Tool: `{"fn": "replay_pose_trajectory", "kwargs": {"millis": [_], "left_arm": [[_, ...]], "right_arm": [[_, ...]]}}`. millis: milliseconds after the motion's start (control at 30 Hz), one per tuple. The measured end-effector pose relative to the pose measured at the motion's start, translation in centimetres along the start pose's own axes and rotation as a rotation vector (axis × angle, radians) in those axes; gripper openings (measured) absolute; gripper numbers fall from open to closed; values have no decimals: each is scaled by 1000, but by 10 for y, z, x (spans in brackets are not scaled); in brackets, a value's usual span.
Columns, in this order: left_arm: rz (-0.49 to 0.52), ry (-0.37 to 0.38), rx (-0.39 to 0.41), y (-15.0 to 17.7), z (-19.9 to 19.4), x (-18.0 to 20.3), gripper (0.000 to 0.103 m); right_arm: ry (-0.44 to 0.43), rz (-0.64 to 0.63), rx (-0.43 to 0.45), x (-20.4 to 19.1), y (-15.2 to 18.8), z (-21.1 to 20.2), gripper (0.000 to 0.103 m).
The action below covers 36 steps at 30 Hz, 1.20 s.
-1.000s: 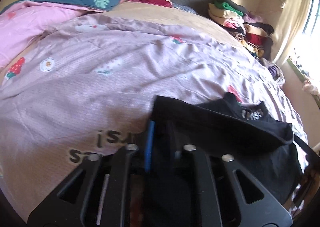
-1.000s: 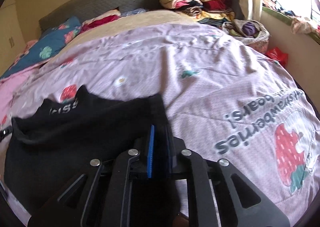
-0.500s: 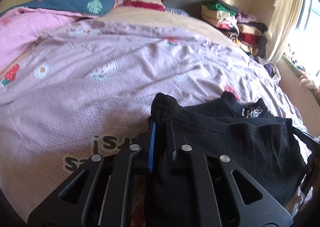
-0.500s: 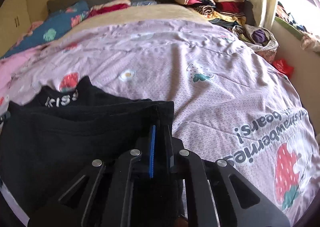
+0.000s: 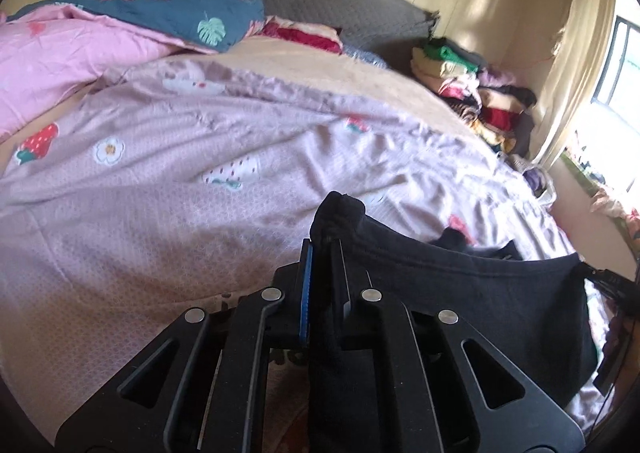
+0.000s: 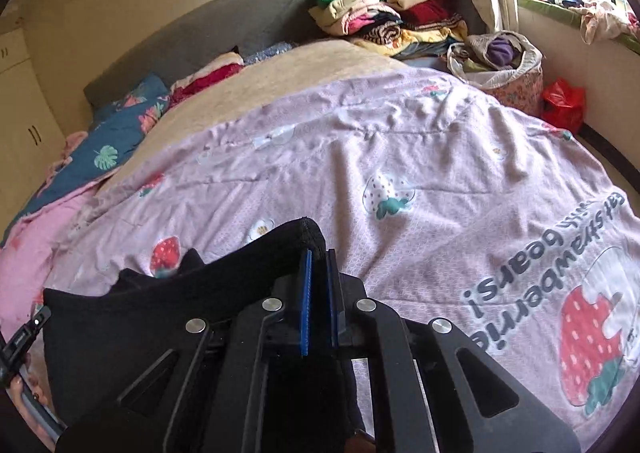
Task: Fold small clothes
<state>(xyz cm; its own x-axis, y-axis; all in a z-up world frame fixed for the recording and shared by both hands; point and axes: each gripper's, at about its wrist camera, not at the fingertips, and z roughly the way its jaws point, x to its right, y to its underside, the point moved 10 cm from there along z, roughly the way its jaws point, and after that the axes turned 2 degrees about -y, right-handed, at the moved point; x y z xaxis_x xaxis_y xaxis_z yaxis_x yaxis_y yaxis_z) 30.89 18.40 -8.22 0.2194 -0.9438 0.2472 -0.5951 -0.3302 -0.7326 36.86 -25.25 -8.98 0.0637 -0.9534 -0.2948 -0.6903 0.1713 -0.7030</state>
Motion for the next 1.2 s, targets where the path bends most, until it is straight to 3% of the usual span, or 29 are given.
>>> {"fn": "replay_pose_trajectory", "kwargs": {"millis": [233, 333, 500, 600, 667, 800, 1100, 1200], "left_arm": [[19, -36, -23, 9, 6, -4, 5], [28, -65, -34, 11, 4, -7, 7], [4, -60, -33, 13, -11, -14, 10], [4, -28, -41, 16, -22, -8, 21], [11, -15, -47, 20, -27, -4, 28], [47, -23, -51, 29, -40, 4, 46], [94, -36, -80, 49, -57, 14, 74], [106, -33, -86, 52, -61, 17, 75]], "right_arm": [[44, 6, -23, 9, 17, 11, 7], [54, 8, -10, 15, 20, 2, 13], [32, 23, 5, 22, 34, -27, 35], [-8, 45, 4, 22, 48, -46, 42], [-32, 61, 6, 21, 57, -57, 53], [-55, 76, 6, 19, 74, -73, 64], [-63, 40, -17, 8, 86, -82, 72], [-70, 31, -28, 5, 91, -83, 73]]}}
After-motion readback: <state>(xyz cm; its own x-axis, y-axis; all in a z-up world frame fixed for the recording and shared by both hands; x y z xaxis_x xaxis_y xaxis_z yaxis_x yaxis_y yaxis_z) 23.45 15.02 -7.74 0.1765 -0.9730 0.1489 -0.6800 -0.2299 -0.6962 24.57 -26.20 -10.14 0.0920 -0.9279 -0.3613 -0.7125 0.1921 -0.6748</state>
